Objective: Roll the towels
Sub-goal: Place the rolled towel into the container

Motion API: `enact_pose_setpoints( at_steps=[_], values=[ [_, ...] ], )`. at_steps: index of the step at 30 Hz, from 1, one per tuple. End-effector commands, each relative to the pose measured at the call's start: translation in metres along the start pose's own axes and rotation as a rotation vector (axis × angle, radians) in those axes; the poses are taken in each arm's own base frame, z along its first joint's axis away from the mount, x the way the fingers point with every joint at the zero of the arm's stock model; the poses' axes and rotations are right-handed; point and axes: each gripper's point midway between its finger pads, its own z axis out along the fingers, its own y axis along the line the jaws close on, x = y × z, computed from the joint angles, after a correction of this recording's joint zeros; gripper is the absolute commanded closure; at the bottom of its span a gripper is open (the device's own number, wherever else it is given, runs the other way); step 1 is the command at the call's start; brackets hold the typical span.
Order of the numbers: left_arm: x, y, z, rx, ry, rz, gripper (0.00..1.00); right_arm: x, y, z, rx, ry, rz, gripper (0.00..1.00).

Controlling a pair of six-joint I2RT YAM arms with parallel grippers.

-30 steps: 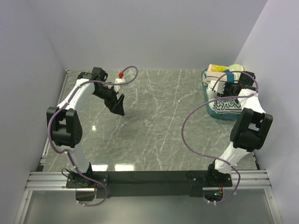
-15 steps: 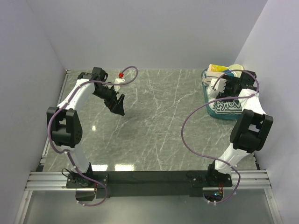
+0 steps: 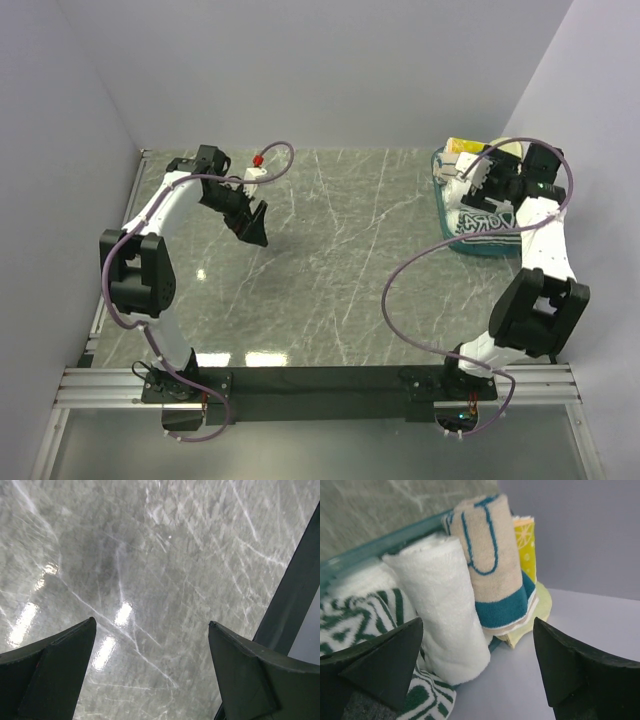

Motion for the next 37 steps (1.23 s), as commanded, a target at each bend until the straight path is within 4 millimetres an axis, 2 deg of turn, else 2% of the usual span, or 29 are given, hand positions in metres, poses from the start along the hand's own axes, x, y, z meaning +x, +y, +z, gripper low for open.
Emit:
enact_pose_setpoints(
  at_steps=[1,2,3,4,5,6,7,8,9,10,11,13,14,15,16,17,18,19,20,21,22,23,25,26,27,29,31,33,37],
  values=[
    [-0.029,-0.007,-0.025,-0.017,-0.124,0.04,0.01,-0.054,-0.014,-0.022,0.055,-0.107,0.141,0.04],
    [-0.034,-0.001,-0.029,-0.048,-0.145,0.02,0.01,-0.057,-0.019,-0.026,0.094,-0.069,0.277,0.03],
    [-0.038,0.005,-0.033,-0.081,-0.165,0.0,0.01,-0.06,-0.026,-0.026,0.133,-0.05,0.326,0.03],
    [-0.044,0.016,-0.041,-0.121,-0.202,-0.036,0.0,-0.078,-0.028,-0.019,0.142,-0.049,0.345,0.03],
    [-0.047,0.022,-0.048,-0.157,-0.225,-0.046,0.01,-0.082,-0.034,-0.021,0.163,-0.022,0.427,0.03],
    [-0.05,0.031,-0.056,-0.202,-0.244,-0.071,0.0,-0.091,-0.032,-0.018,0.146,-0.026,0.478,0.03],
    [-0.053,0.04,-0.065,-0.251,-0.273,-0.14,0.01,-0.103,-0.021,-0.015,0.096,-0.031,0.538,0.02],
    [-0.058,0.056,-0.078,-0.348,-0.297,-0.151,0.01,-0.115,-0.027,-0.016,0.083,-0.058,0.591,0.02],
    [-0.062,0.062,-0.088,-0.396,-0.318,-0.169,0.01,-0.126,-0.021,-0.014,0.054,-0.07,0.707,0.02],
    [-0.071,0.067,-0.104,-0.445,-0.363,-0.214,0.0,-0.137,-0.007,-0.012,-0.012,-0.062,0.77,0.02],
    [-0.078,0.073,-0.126,-0.505,-0.418,-0.212,0.01,-0.146,-0.009,-0.009,-0.038,-0.07,0.82,0.02],
    [-0.082,0.078,-0.153,-0.57,-0.471,-0.21,0.0,-0.16,0.01,-0.006,-0.128,-0.048,0.981,0.02],
    [-0.084,0.073,-0.163,-0.598,-0.482,-0.181,0.01,-0.167,0.018,-0.001,-0.163,-0.042,1.025,0.02],
    [-0.081,0.08,-0.171,-0.668,-0.48,-0.173,0.01,-0.17,0.027,0.001,-0.184,-0.034,1.102,0.02],
    [-0.073,0.08,-0.169,-0.682,-0.454,-0.164,0.01,-0.175,0.032,0.004,-0.199,-0.057,1.112,0.02],
    [-0.067,0.079,-0.171,-0.703,-0.443,-0.174,0.01,-0.181,0.055,0.005,-0.234,-0.047,1.104,0.02],
    [-0.06,0.081,-0.17,-0.72,-0.427,-0.19,0.01,-0.18,0.065,0.005,-0.238,-0.035,1.097,0.01],
    [-0.045,0.083,-0.161,-0.72,-0.388,-0.205,0.01,-0.181,0.074,0.007,-0.247,-0.036,1.093,0.01],
    [-0.039,0.079,-0.157,-0.705,-0.373,-0.204,0.01,-0.178,0.097,0.007,-0.282,-0.015,1.11,0.01],
    [-0.031,0.075,-0.15,-0.681,-0.349,-0.203,0.01,-0.181,0.108,0.007,-0.304,-0.014,1.139,0.01],
    [-0.015,0.069,-0.133,-0.624,-0.307,-0.203,0.01,-0.183,0.112,0.009,-0.3,-0.035,1.15,0.01],
    [-0.009,0.063,-0.129,-0.608,-0.299,-0.193,0.01,-0.182,0.132,0.008,-0.333,-0.034,1.172,0.01],
    [0.015,0.059,-0.11,-0.577,-0.256,-0.216,0.0,-0.19,0.148,0.011,-0.349,-0.058,1.183,0.01],
    [0.023,0.06,-0.108,-0.594,-0.245,-0.226,0.0,-0.189,0.166,0.011,-0.37,-0.043,1.183,0.01],
    [0.039,0.058,-0.098,-0.586,-0.216,-0.249,0.01,-0.189,0.174,0.011,-0.368,-0.035,1.163,0.01],
    [0.049,0.057,-0.097,-0.611,-0.203,-0.232,0.0,-0.196,0.198,0.01,-0.391,-0.026,1.093,0.0],
    [0.063,0.055,-0.09,-0.614,-0.185,-0.233,0.01,-0.195,0.212,0.01,-0.393,-0.007,1.043,0.0],
    [0.065,0.054,-0.093,-0.647,-0.195,-0.213,0.01,-0.195,0.222,0.008,-0.409,-0.001,1.032,0.0],
    [0.072,0.056,-0.095,-0.681,-0.198,-0.215,0.01,-0.196,0.22,0.006,-0.397,-0.002,1.013,0.0]
  ],
)
